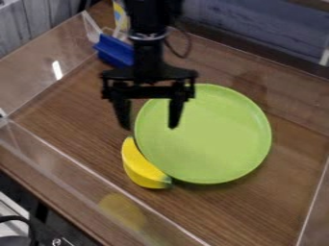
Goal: Put the banana in the green plate
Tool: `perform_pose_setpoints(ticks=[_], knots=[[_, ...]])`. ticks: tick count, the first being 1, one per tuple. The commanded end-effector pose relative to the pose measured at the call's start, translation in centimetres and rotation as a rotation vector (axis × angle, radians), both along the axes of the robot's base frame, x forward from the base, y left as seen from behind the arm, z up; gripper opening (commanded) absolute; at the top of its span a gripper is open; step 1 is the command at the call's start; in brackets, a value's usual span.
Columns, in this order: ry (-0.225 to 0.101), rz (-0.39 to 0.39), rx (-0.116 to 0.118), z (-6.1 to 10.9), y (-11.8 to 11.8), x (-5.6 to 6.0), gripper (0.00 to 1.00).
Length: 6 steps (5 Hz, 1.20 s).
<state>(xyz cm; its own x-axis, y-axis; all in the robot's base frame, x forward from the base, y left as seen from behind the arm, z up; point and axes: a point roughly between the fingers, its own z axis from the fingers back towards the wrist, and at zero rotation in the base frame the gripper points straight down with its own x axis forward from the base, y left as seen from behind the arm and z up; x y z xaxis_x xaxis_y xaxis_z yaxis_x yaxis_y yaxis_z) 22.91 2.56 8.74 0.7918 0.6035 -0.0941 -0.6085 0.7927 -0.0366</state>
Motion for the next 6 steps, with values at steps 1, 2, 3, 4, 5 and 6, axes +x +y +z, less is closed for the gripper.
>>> perform_pose_setpoints(ticks=[1, 2, 3, 4, 5, 6], knots=[[-0.051, 0.157, -0.004, 0.0, 1.0, -0.6, 1.0], [-0.052, 0.23, -0.009, -1.4, 1.6, -1.3, 1.0], [-0.052, 0.251, -0.007, -2.5, 1.6, -1.4, 1.0], [-0.052, 0.255, -0.002, -3.4, 1.4, -1.4, 1.0], [-0.051, 0.257, 0.001, -4.1, 1.2, -1.4, 1.0], [-0.049, 0.256, 0.008, -4.9, 0.9, -1.4, 1.0]])
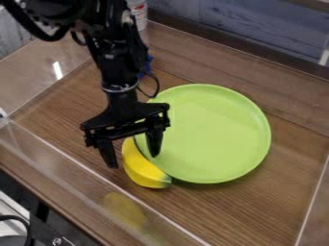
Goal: Put the banana in the green plate
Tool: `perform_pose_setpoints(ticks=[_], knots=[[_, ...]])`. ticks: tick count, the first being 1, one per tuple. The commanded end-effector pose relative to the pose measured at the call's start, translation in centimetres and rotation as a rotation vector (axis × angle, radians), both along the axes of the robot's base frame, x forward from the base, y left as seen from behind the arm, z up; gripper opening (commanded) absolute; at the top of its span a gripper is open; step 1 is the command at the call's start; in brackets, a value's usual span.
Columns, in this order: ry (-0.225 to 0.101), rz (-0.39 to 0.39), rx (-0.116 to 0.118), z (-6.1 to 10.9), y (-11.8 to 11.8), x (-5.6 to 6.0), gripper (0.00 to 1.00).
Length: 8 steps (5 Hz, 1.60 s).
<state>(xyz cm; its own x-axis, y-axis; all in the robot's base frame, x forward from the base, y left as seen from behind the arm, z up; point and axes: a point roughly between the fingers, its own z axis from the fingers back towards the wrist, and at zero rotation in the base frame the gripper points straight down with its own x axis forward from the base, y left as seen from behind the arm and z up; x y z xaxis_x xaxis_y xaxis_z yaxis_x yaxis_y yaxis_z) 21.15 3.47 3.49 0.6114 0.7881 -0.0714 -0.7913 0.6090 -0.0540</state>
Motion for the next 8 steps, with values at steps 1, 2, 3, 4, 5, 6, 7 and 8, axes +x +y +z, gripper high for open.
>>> perform_pose_setpoints(ticks=[1, 2, 3, 4, 5, 6, 7, 8], knots=[[-0.019, -0.007, 0.009, -0.2, -0.3, 0.3, 1.0], [-0.019, -0.015, 0.006, -0.4, -0.6, 0.2, 1.0], [-0.017, -0.022, 0.004, -0.4, -0.9, 0.1, 1.0], [-0.015, -0.032, -0.001, -0.2, -1.2, 0.0, 1.0], [-0.013, -0.044, -0.007, 0.3, -1.5, -0.2, 1.0], [-0.012, -0.052, -0.013, 0.6, -1.7, -0.2, 1.0], [-0.013, -0.058, -0.017, 0.7, -1.8, -0.2, 1.0], [-0.014, -0.063, -0.021, 0.8, -1.9, -0.2, 1.0]])
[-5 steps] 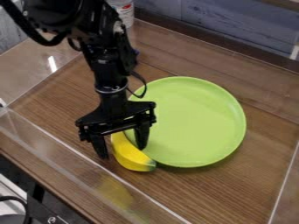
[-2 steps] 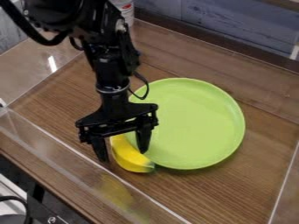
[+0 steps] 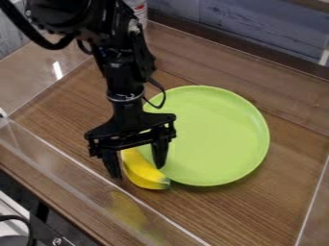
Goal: Put the banana in the green plate
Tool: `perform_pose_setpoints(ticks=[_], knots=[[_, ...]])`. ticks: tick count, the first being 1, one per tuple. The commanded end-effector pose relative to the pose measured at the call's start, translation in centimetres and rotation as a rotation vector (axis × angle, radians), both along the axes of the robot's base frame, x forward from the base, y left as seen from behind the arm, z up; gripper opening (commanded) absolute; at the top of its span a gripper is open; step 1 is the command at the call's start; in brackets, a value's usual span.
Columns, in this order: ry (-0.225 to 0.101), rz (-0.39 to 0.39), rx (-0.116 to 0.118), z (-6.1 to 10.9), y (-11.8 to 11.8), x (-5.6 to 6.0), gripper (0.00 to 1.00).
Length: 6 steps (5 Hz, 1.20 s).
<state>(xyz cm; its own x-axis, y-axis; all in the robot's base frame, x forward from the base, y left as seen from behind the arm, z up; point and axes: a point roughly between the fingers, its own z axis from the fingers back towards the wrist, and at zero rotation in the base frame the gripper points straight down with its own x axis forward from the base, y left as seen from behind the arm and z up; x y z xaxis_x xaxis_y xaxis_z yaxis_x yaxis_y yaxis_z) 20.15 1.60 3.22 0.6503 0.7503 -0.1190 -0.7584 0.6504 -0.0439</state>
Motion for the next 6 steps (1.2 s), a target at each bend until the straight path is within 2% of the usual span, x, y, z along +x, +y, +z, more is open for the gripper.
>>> perform_pose_setpoints(ticks=[1, 2, 3, 6], knots=[[-0.053, -0.012, 0.004, 1.2, -0.2, 0.8, 1.0], [-0.054, -0.015, 0.0, 1.2, -0.2, 0.8, 1.0], [-0.054, -0.01, 0.0, 0.8, -0.3, 0.9, 0.0], [-0.052, -0.127, -0.009, 2.2, -0.5, 1.5, 0.0]])
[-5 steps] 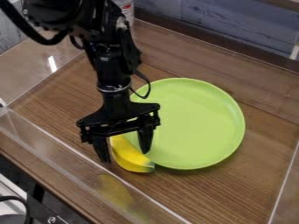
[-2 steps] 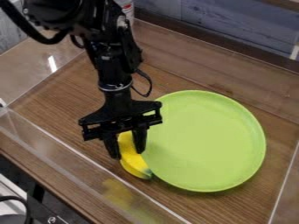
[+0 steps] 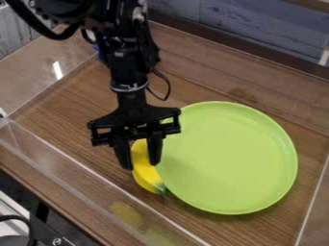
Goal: Put the banana in the green plate
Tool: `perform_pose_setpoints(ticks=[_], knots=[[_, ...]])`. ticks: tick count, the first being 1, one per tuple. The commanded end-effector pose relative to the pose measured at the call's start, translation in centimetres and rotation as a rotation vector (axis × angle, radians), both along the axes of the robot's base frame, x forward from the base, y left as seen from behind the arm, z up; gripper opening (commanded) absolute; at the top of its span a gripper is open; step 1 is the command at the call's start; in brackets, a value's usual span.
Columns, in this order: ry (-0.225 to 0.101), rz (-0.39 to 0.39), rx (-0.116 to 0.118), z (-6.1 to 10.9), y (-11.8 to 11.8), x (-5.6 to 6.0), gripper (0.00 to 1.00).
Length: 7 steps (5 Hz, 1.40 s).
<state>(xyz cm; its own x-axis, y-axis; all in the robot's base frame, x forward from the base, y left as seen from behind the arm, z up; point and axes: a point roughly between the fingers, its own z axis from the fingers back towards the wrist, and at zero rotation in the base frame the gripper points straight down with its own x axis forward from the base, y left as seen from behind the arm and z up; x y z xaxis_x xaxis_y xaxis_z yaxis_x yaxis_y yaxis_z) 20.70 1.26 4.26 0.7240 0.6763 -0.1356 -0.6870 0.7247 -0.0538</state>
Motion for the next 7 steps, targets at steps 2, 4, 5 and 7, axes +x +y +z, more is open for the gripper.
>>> perform_pose_setpoints(ticks=[2, 4, 5, 7], knots=[[-0.075, -0.105, -0.02, 3.2, -0.8, 2.4, 0.0], [-0.079, -0.135, -0.028, 2.7, -1.2, 2.7, 0.0], [-0.081, -0.159, -0.035, 2.7, -1.6, 3.0, 0.0], [-0.09, -0.205, -0.047, 2.8, -2.0, 3.5, 0.0]])
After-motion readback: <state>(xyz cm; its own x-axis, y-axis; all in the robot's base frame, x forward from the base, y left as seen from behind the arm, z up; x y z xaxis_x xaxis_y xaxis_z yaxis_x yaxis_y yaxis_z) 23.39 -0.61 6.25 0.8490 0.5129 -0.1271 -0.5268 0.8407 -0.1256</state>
